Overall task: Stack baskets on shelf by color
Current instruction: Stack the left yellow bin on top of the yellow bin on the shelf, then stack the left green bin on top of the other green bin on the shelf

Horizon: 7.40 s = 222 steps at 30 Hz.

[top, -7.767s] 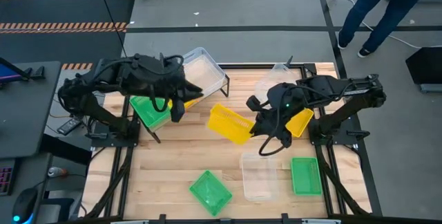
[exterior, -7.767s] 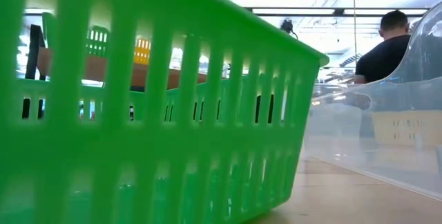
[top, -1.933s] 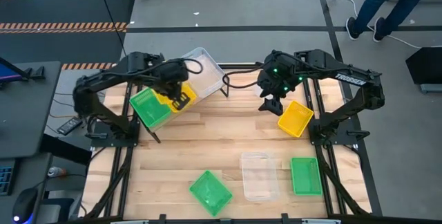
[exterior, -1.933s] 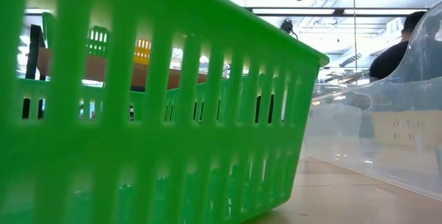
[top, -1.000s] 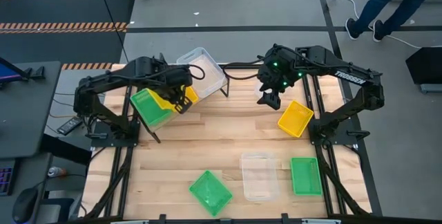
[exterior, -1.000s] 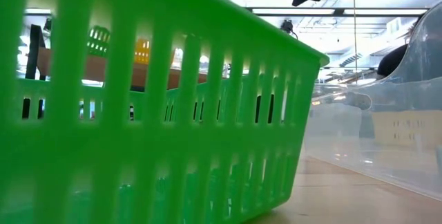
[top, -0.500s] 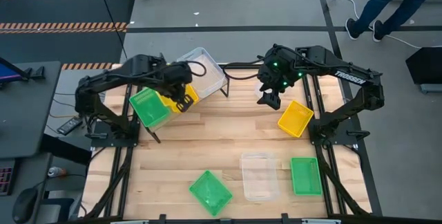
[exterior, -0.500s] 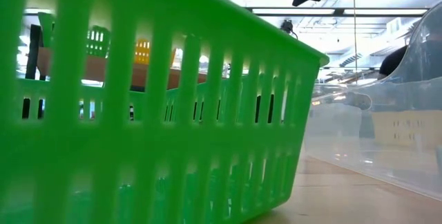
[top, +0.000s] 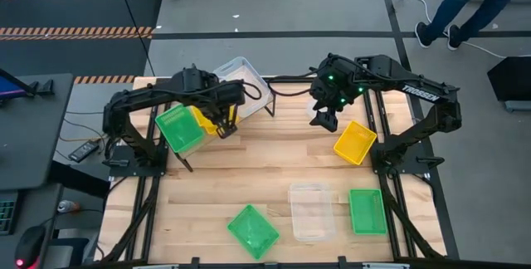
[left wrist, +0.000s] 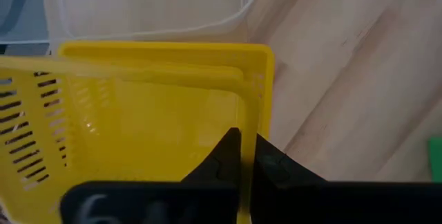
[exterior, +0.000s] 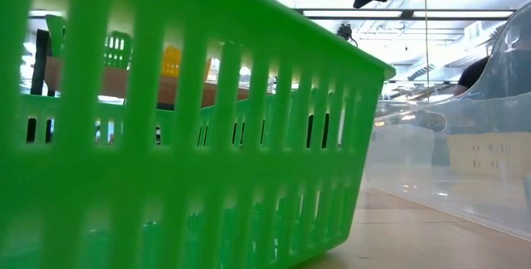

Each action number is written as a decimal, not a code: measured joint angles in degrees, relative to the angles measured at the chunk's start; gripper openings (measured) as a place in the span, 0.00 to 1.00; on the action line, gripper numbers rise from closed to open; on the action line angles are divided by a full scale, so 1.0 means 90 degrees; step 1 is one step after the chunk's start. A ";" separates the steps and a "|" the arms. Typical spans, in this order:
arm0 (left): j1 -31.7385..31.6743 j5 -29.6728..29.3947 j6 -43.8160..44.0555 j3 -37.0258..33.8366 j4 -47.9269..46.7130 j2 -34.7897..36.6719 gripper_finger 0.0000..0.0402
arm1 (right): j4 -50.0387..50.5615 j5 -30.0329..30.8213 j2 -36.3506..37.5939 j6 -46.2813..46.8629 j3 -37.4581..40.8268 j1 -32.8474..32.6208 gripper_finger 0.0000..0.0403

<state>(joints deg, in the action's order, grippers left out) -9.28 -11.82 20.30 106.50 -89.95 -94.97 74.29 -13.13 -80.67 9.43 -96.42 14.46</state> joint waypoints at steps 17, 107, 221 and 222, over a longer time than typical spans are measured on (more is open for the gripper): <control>-0.0005 0.0006 0.0137 0.0000 -0.0008 0.0007 0.33 | 0.0001 0.0000 0.0000 0.0000 0.0002 0.0000 0.76; -0.0391 0.0764 0.1904 -0.0299 0.0342 -0.0698 0.09 | 0.0141 -0.0047 -0.0001 -0.0024 0.0005 -0.0015 0.76; 0.4483 0.1745 0.6856 -0.2861 0.6255 -0.0710 0.12 | 0.0688 -0.0381 0.0309 -0.0738 0.0005 0.0243 0.76; 0.4483 0.1791 0.6863 -0.2955 0.6237 -0.0710 0.10 | 0.0686 -0.0381 0.0309 -0.0738 0.0005 0.0243 0.76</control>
<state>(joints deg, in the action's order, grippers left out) 31.07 4.29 82.07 79.91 -33.81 -101.36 80.47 -16.56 -77.89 2.79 -96.38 16.64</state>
